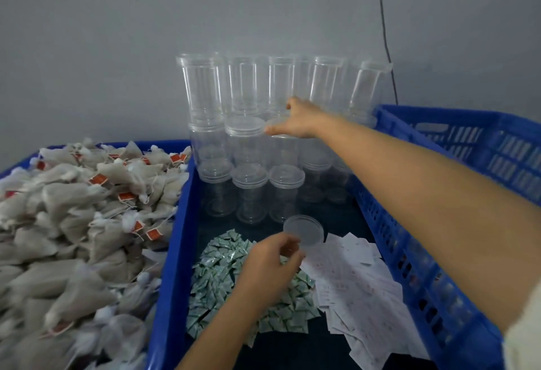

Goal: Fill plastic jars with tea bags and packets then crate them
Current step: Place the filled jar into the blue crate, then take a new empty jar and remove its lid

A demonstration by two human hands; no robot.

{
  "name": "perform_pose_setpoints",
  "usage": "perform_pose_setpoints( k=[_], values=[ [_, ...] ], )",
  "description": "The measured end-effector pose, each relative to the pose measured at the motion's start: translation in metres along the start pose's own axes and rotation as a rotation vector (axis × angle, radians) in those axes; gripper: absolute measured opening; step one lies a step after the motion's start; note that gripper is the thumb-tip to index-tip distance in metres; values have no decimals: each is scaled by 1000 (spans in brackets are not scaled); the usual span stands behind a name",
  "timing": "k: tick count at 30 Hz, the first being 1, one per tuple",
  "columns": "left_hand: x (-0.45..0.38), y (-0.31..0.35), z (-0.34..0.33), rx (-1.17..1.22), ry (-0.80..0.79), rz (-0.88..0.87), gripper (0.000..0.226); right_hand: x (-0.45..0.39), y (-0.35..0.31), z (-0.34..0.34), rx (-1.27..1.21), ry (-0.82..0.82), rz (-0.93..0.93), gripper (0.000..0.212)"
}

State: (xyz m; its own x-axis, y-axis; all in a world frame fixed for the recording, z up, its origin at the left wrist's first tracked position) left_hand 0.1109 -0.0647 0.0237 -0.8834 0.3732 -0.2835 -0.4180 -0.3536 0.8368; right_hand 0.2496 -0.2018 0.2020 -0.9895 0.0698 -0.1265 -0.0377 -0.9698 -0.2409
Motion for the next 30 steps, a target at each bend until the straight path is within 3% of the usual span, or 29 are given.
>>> perform_pose_setpoints(
  k=[5, 12, 19, 22, 25, 28, 30],
  values=[
    [4, -2, 9, 18, 17, 4, 23, -19, 2, -20, -62, -21, -74, 104],
    [4, -1, 13, 14, 76, 12, 29, -3, 11, -12, -161, 83, -95, 99],
    [8, 41, 17, -157, 314, -240, 52, 83, 31, -28, -654, 241, -135, 84],
    [21, 56, 14, -525, 389, -389, 63, 128, 36, -67, -904, 131, -229, 71],
    [39, 55, 6, -880, 330, -445, 69, 166, 39, -105, -1179, -88, -328, 71],
    [60, 52, -1, -1095, 289, -590, 57, 199, 36, -133, -1493, -358, -405, 68],
    [70, 49, -3, -1173, 268, -662, 47, 214, 37, -145, -1544, -471, -490, 62]
  ],
)
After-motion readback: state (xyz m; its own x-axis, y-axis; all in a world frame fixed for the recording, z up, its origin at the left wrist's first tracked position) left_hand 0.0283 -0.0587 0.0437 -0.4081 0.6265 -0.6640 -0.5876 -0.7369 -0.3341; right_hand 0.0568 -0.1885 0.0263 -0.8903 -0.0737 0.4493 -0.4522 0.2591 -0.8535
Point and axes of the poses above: each hand's wrist, its own x-axis away from the middle knuckle, its own z-axis out of the back of the hand, y = z × x, the point moved 3 cm from there along -x, towards the middle knuckle, and after that the axes turned 7 degrees about x, right-handed, at the moved point
